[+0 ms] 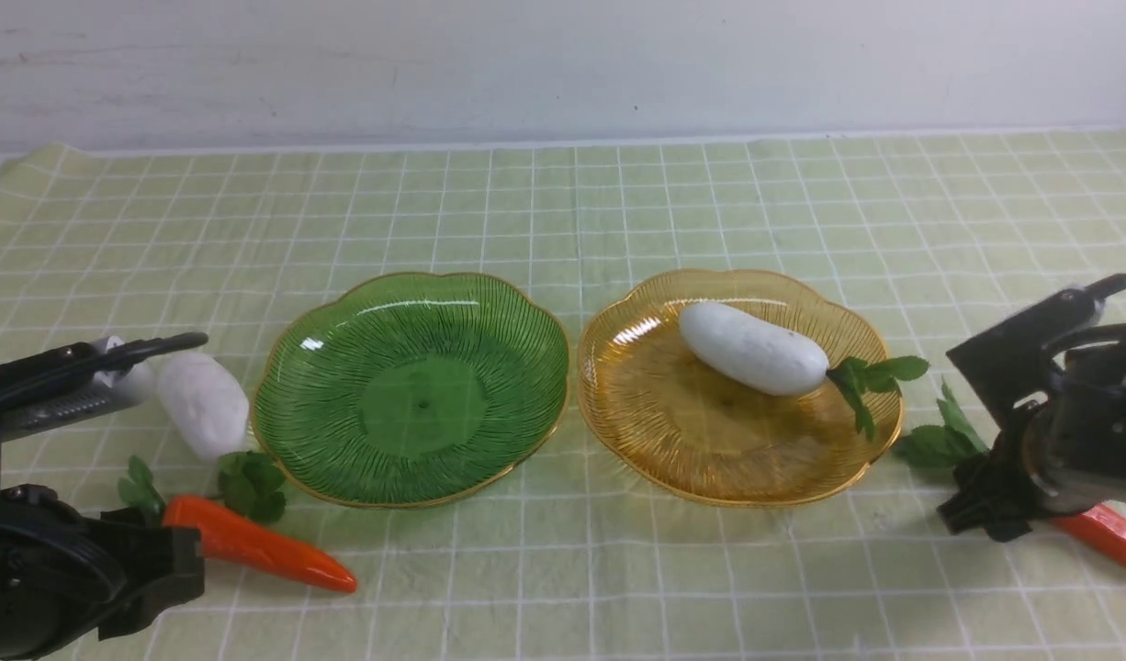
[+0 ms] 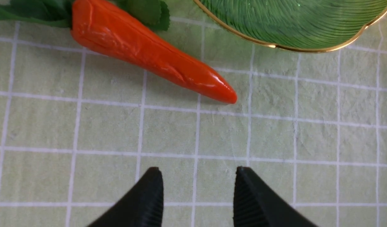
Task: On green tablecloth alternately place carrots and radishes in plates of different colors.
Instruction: 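Pick up the vegetable and place it in the green plate with the right gripper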
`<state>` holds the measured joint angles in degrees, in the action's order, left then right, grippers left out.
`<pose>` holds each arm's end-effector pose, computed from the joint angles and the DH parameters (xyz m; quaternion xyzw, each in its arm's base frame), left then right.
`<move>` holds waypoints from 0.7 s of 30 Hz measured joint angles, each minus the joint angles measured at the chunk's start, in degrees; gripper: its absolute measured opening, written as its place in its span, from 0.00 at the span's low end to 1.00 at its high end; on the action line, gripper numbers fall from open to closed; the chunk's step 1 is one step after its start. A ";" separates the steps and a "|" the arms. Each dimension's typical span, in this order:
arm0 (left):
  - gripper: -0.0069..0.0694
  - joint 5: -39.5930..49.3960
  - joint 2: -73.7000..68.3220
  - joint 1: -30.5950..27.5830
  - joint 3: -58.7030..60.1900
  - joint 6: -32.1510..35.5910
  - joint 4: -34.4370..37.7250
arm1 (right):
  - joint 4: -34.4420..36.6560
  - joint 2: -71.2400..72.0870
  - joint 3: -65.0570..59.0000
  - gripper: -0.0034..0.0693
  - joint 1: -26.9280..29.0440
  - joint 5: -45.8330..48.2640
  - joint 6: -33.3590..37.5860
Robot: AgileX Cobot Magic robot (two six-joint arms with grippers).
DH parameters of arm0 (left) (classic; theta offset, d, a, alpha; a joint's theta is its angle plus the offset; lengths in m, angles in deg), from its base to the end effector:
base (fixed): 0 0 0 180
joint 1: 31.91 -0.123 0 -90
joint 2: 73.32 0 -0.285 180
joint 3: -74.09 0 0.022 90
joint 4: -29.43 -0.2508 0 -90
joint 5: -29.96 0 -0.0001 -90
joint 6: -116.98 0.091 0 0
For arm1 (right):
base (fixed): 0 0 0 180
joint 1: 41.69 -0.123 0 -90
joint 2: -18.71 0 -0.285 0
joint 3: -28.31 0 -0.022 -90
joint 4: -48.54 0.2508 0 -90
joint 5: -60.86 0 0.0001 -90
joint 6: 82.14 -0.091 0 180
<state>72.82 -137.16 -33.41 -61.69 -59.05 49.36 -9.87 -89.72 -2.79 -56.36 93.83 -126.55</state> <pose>0.1654 -0.0168 0.2459 -0.0727 0.9552 -0.1338 0.2539 0.3003 0.0349 0.1420 -0.1545 0.9422 -0.2257 0.1935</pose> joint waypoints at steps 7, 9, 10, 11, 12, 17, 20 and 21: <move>0.47 -1.17 0.00 0.00 2.36 0.14 -0.11 | -0.76 -0.57 0.42 0.58 0.00 0.81 -0.18; 0.47 -1.17 0.00 0.00 2.48 0.14 -0.17 | -0.47 -0.25 0.76 0.57 0.00 3.39 -0.18; 0.47 -1.22 0.00 0.00 2.48 0.14 -0.17 | -0.30 -0.01 0.84 0.57 0.00 4.29 -0.18; 0.47 -1.21 0.00 0.00 2.48 0.14 -0.17 | 0.13 0.63 1.17 0.57 0.00 6.79 -0.18; 0.47 -1.21 0.00 0.00 2.48 0.14 -0.17 | 0.68 1.62 1.91 0.57 0.00 9.03 -0.18; 0.47 -1.28 0.00 0.00 2.48 0.14 -0.17 | 6.77 9.64 10.23 0.57 0.00 20.18 0.65; 0.47 -1.33 0.00 0.00 2.48 0.14 -0.17 | 14.09 13.66 15.28 0.57 -0.08 21.15 4.21; 0.47 -1.46 0.00 0.00 2.48 0.14 -0.17 | 19.50 14.90 17.43 0.57 -0.48 21.00 7.04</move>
<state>71.35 -137.16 -33.41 -59.21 -58.91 49.19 9.63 -74.82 14.64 -56.84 114.83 -119.52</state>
